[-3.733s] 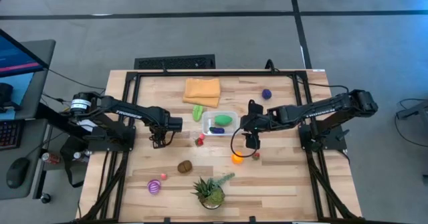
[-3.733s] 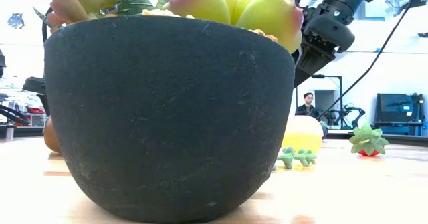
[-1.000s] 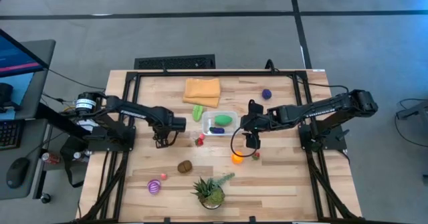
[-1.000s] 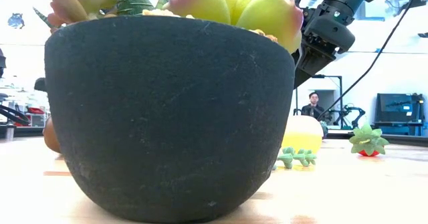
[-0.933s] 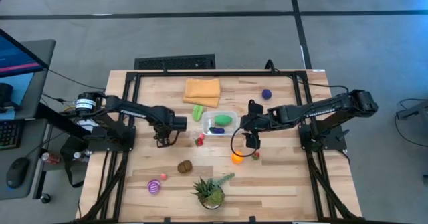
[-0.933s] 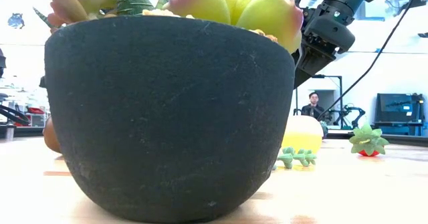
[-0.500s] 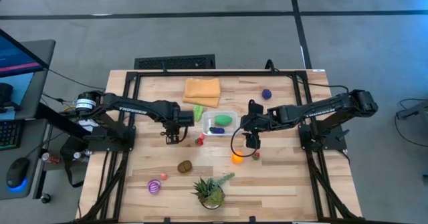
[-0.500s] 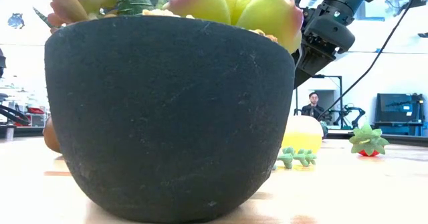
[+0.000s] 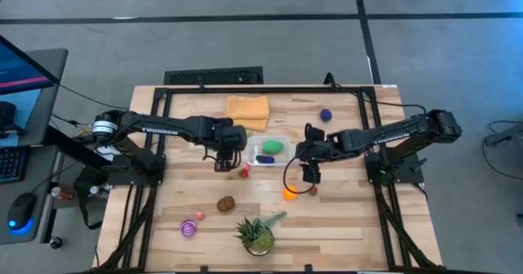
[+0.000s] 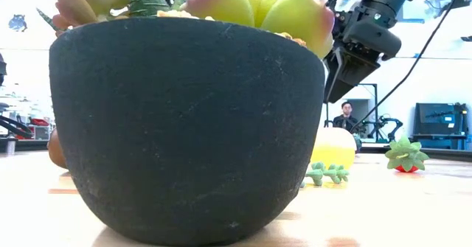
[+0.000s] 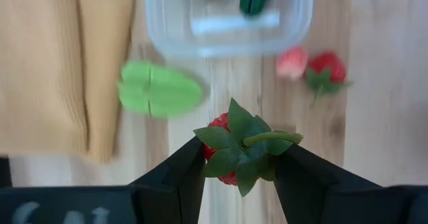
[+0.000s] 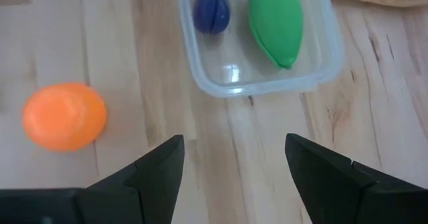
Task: Pick and placing Produce into tupperware
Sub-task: Put the left red strawberry into the transparent container
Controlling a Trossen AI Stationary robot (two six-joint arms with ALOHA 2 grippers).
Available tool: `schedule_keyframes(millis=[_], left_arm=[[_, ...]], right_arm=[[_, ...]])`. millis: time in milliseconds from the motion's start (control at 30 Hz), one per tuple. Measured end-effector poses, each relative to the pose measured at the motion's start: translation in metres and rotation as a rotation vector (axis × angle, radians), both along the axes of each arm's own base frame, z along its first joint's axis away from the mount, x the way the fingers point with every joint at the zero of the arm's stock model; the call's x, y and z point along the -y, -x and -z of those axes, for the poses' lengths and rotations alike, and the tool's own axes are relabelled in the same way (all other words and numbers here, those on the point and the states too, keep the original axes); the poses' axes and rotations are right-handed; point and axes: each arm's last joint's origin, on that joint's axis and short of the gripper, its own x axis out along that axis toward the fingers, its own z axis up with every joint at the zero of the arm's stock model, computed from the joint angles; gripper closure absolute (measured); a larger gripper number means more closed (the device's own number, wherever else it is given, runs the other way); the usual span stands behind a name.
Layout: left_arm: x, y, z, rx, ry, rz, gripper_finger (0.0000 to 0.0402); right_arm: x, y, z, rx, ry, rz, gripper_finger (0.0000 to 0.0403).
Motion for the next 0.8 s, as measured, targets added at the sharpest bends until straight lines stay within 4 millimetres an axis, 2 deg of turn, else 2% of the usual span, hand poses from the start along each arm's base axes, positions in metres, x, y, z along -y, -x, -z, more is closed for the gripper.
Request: schedule_keyframes(millis=[300,500,633,800], left_arm=[[-0.001,-0.017,-0.008,0.177,-0.039,0.076,0.0258],[-0.001,-0.029,-0.013,0.319,-0.049,0.133,0.0258],[-0.004,-0.033,-0.009,0.337,-0.057,0.141,0.0258],[-0.012,-0.044,0.005,0.336,-0.031,0.137,0.0258]], right_arm=[[-0.011,0.001,0.000,0.000,-0.003,-0.034,0.0147],[-0.011,0.002,0.000,-0.004,-0.013,-0.010,0.0147],[-0.013,0.004,0.001,-0.025,-0.017,-0.005,0.0147],[-0.019,0.005,0.001,-0.025,-0.017,-0.027,0.0147]])
